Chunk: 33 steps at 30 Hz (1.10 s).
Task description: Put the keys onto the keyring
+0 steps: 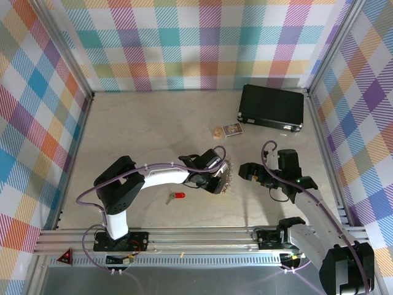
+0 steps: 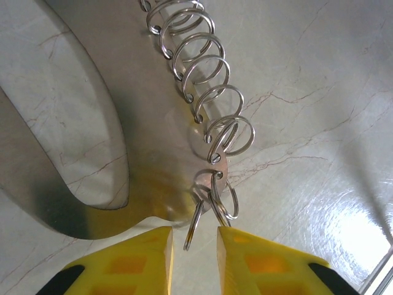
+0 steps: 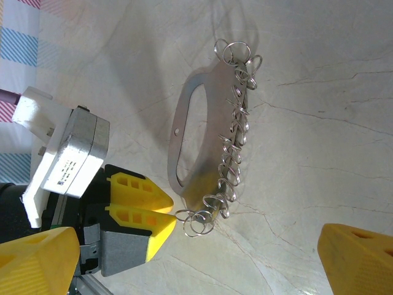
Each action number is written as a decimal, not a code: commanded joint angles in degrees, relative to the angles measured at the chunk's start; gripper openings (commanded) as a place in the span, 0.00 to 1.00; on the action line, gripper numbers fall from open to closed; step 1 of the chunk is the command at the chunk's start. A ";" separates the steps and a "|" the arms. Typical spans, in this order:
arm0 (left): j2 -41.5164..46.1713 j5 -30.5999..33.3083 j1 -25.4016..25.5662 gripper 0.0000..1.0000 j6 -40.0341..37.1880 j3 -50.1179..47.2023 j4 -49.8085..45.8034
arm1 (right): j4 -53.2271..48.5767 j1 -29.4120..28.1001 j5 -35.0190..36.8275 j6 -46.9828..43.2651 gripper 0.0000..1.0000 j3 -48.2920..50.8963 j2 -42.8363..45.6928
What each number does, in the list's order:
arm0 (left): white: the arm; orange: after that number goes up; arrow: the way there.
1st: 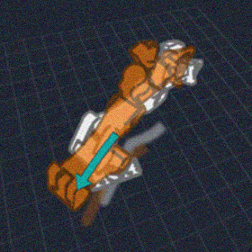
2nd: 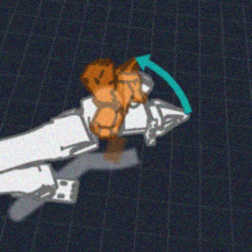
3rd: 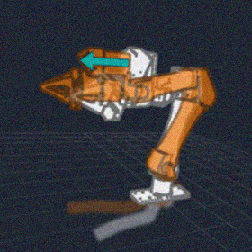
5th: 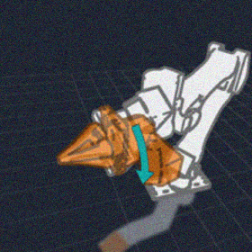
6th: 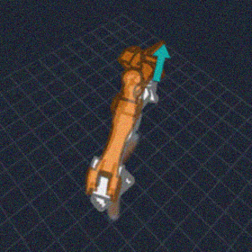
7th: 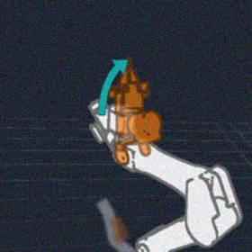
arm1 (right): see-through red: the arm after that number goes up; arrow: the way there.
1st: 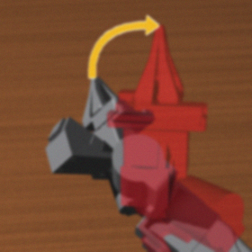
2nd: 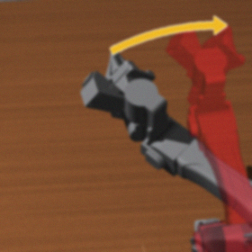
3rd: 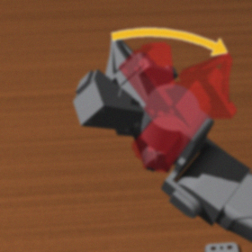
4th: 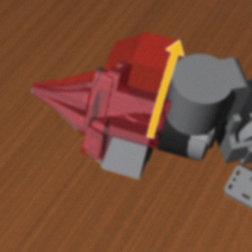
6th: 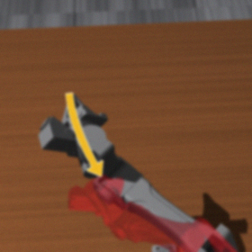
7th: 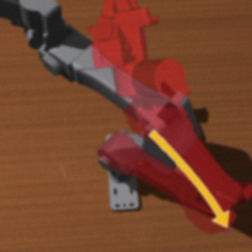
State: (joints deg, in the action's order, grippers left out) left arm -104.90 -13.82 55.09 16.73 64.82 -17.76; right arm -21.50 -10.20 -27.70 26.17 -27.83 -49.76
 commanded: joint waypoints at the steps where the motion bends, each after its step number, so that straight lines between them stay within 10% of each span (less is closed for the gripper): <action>1: -1.18 0.40 0.63 0.25 0.30 1.96 -1.17 | 1.11 -0.35 -0.68 -0.29 0.99 0.35 0.45; 33: -3.99 -0.52 0.63 0.15 -0.09 4.69 -3.93 | -1.54 -0.18 0.28 -2.05 0.99 -2.75 1.24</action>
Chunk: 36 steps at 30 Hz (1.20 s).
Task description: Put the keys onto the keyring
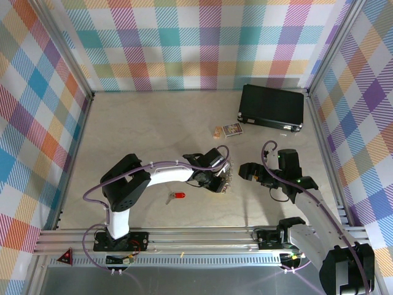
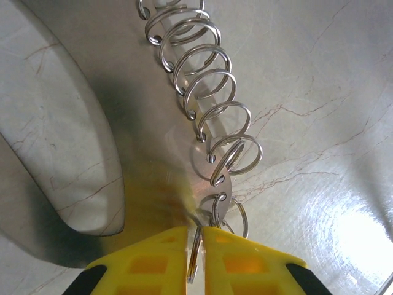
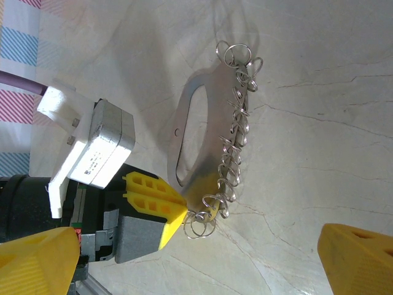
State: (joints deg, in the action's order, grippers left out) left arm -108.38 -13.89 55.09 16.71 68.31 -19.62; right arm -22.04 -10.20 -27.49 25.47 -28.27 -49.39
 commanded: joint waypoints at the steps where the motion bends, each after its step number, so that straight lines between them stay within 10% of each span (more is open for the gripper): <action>1: -0.46 -0.46 0.63 0.15 -0.08 1.21 -2.07 | -1.16 -0.17 0.14 -1.48 0.99 -2.39 1.01; 36: -1.55 -0.78 0.72 0.16 -0.20 2.16 -4.46 | -6.69 1.04 2.48 -4.23 0.99 -5.00 4.53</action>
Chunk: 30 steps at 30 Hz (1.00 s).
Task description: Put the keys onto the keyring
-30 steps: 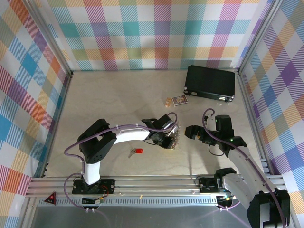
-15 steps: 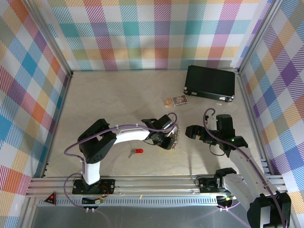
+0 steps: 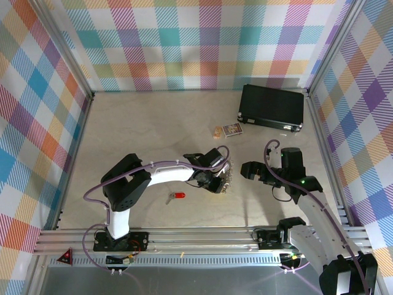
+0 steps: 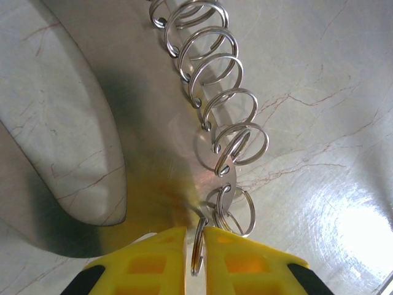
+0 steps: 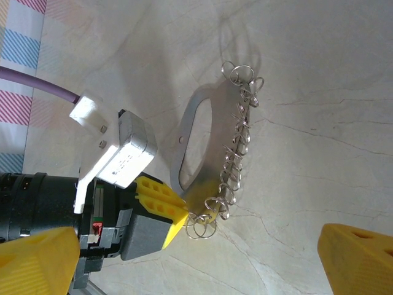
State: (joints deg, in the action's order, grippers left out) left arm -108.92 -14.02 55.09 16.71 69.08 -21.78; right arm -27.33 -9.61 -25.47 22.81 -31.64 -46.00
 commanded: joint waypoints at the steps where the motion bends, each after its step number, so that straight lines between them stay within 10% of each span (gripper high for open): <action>1: -1.03 -0.58 0.72 0.16 -0.21 1.41 -2.30 | -1.57 0.45 0.51 -1.54 0.99 -1.62 1.34; 30: 15.14 9.58 1.16 0.00 -3.63 -3.33 -4.67 | -3.14 0.73 -1.87 0.57 0.99 -2.00 5.63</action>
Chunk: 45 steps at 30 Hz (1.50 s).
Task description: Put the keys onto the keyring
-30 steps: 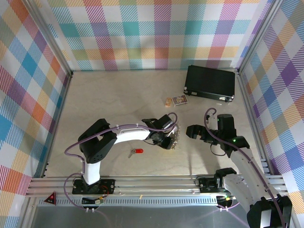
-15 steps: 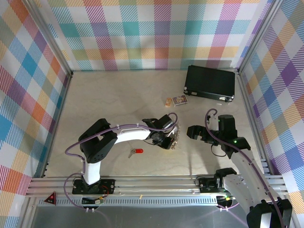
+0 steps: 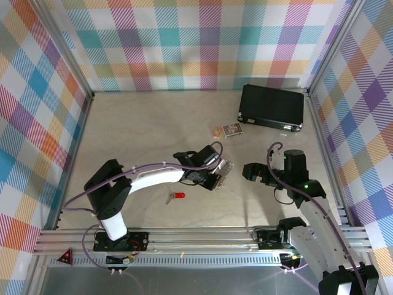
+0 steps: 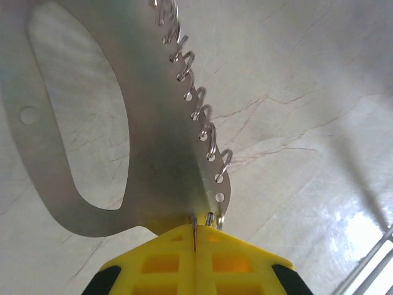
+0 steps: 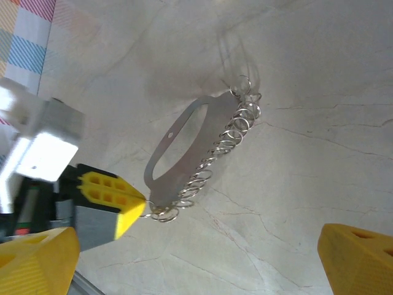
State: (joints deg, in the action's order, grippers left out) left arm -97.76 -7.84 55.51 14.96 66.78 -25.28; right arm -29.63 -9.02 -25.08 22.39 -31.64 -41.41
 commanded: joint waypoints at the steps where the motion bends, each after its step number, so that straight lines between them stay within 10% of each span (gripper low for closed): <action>1: 4.94 4.14 0.74 0.00 -2.44 -1.17 -1.25 | -1.09 0.14 -2.61 1.05 0.99 -2.34 1.28; 28: 27.94 11.44 0.74 0.00 -16.20 -3.78 5.55 | 28.83 -12.86 -15.68 -0.78 0.89 -1.05 10.73; 45: 33.39 3.70 0.77 0.00 -22.49 0.56 -0.29 | 26.90 -32.53 -1.09 -20.70 0.74 -3.29 0.94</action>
State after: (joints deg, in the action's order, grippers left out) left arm -66.74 -1.50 55.75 -4.58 64.77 -24.18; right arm -3.97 -40.18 -30.30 7.20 -33.54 -40.10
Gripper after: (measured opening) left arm 0.063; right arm 0.745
